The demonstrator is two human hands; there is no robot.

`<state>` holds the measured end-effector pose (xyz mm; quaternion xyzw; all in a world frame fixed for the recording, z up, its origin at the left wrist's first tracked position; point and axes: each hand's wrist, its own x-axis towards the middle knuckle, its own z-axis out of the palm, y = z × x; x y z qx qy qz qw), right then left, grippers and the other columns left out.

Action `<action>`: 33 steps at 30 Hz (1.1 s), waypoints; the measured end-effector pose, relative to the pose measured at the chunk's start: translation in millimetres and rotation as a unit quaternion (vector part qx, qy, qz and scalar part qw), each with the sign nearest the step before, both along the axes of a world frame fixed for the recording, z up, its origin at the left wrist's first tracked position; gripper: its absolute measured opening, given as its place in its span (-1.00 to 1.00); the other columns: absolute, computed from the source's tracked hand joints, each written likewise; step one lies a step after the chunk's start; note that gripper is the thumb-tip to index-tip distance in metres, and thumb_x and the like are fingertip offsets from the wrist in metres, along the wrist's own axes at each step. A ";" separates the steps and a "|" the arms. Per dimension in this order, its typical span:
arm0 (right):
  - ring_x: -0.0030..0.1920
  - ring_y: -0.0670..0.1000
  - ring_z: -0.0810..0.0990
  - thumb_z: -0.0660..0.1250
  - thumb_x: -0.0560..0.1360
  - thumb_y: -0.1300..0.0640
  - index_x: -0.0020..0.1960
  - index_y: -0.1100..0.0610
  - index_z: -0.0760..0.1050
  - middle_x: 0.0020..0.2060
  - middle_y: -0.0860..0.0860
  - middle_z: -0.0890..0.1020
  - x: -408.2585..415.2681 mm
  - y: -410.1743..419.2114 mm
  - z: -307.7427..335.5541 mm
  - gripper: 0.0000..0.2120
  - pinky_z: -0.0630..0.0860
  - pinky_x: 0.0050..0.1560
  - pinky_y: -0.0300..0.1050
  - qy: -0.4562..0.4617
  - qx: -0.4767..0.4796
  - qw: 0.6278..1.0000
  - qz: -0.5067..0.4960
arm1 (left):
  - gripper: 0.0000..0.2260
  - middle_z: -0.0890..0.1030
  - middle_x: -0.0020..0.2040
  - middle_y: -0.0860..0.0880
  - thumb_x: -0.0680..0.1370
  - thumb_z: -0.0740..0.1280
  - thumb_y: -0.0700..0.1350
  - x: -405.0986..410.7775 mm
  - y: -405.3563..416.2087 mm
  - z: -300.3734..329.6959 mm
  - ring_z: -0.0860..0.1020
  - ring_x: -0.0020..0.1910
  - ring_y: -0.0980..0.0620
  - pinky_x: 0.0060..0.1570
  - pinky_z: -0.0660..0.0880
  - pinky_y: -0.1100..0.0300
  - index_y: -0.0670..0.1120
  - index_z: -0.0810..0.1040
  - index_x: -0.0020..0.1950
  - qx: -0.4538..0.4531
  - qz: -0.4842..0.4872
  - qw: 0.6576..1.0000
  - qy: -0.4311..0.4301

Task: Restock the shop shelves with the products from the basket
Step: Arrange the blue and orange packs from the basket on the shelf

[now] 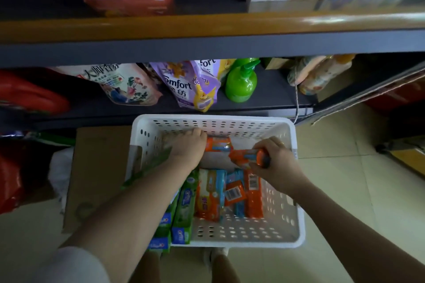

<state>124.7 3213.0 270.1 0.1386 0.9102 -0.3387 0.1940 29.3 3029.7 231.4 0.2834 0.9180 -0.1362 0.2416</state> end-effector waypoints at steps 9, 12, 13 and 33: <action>-0.14 0.11 0.69 0.34 0.49 0.15 0.01 0.20 0.49 -0.09 0.20 0.66 17.1 -3.6 32.7 -0.85 0.65 -0.13 0.02 0.016 -0.304 0.903 -0.304 | -0.58 0.45 0.26 -0.16 0.48 0.27 -0.13 11.6 -14.4 39.6 0.45 0.23 -0.17 0.13 0.39 0.01 -0.16 0.29 0.32 0.037 -0.099 0.994 0.024; -0.20 0.10 0.67 0.37 0.46 0.10 -0.12 0.18 0.53 -0.20 0.13 0.65 9.3 -17.5 68.1 -0.87 0.62 -0.10 0.07 0.078 -0.347 0.876 -0.326 | -0.60 0.60 0.05 -0.17 0.47 0.24 0.07 13.5 -46.1 91.8 0.58 0.00 -0.19 -0.14 0.46 0.07 -0.13 0.37 0.21 0.176 0.013 0.984 0.030; -0.16 0.14 0.67 0.41 0.41 0.01 -0.15 0.13 0.55 -0.22 0.10 0.65 2.8 -26.5 82.7 -0.82 0.59 -0.02 0.14 0.094 -0.359 0.871 -0.321 | -0.55 0.62 -0.01 -0.18 0.44 0.22 0.16 12.0 -60.2 112.7 0.60 -0.06 -0.20 -0.19 0.48 0.06 -0.13 0.41 0.18 0.235 0.056 0.970 0.034; 0.06 -0.01 0.52 0.38 0.46 0.09 0.19 0.20 0.40 0.06 0.02 0.55 -234.5 -241.3 198.7 -0.63 0.45 -0.01 -0.15 0.358 -0.141 0.910 -0.154 | -0.65 0.63 0.04 -0.16 0.46 0.39 0.02 -135.4 -291.2 237.5 0.59 0.01 -0.12 -0.01 0.52 0.04 -0.17 0.53 0.14 0.564 0.228 0.750 0.259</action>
